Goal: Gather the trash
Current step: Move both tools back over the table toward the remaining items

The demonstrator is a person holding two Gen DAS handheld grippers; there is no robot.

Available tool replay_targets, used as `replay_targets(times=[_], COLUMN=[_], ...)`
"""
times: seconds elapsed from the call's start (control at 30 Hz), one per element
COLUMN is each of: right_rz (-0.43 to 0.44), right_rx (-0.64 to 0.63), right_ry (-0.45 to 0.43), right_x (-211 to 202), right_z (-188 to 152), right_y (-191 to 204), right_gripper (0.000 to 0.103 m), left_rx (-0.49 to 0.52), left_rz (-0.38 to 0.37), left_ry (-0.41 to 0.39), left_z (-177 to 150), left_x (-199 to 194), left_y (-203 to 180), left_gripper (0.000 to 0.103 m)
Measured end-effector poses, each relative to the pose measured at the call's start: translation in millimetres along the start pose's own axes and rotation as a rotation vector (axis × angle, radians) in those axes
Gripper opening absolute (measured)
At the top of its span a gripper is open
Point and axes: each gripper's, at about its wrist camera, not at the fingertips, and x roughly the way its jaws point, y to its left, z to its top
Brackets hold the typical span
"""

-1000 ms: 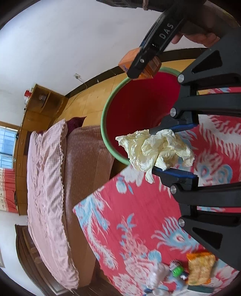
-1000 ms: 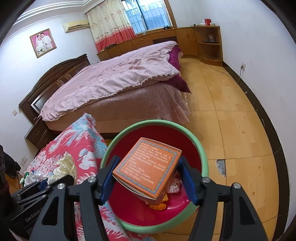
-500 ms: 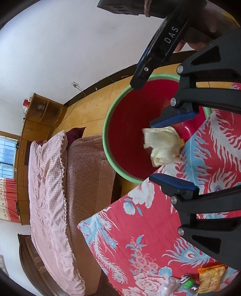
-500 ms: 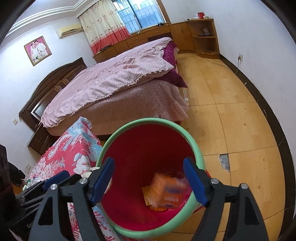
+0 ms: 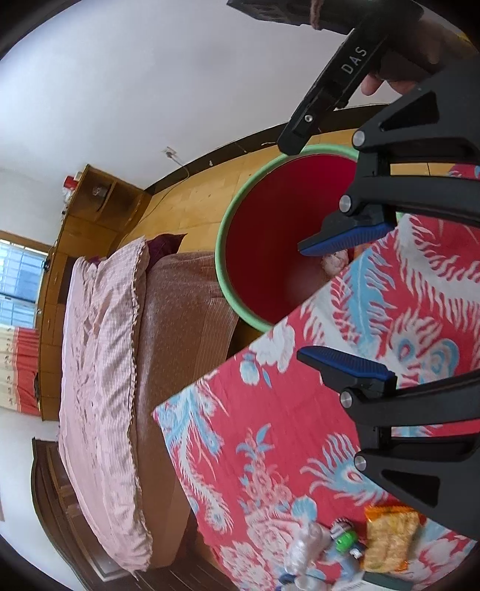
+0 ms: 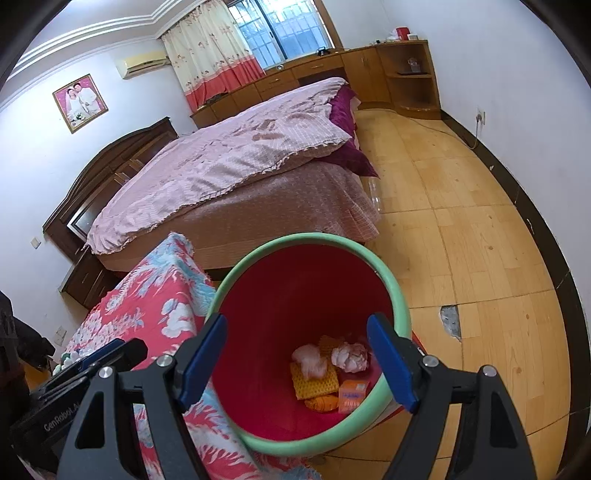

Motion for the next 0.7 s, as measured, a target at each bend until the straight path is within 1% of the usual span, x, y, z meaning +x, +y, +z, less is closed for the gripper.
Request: replay_targets(times=[0.13,0.33,0.57,0.7], right_rz=[0.014,0.039,0.085,0.11], right_rx=[-0.011,-0.034,-0.066,-0.1], right_ry=[-0.007,-0.016,-0.017,-0.009], right_x=[-10,-25,-39,-42], right_z=[-5,-12,-24,-31], right_y=[8,26,55,76], right_gripper=[0.08,0.08,0.08,0.08], left_rx=[-0.026,-0.081,-0.156,-0.204], left_rz=[0.014,0.056,0.12,0.155], left_ry=[-0.018,-0.041,-0.089,-0.1], left_z=[-6,-18,-37,-49], left_x=[-16,-41,-79,-96], left_y=[11,34,69,91], left_gripper=[0.051,0.051,0.051,0.051])
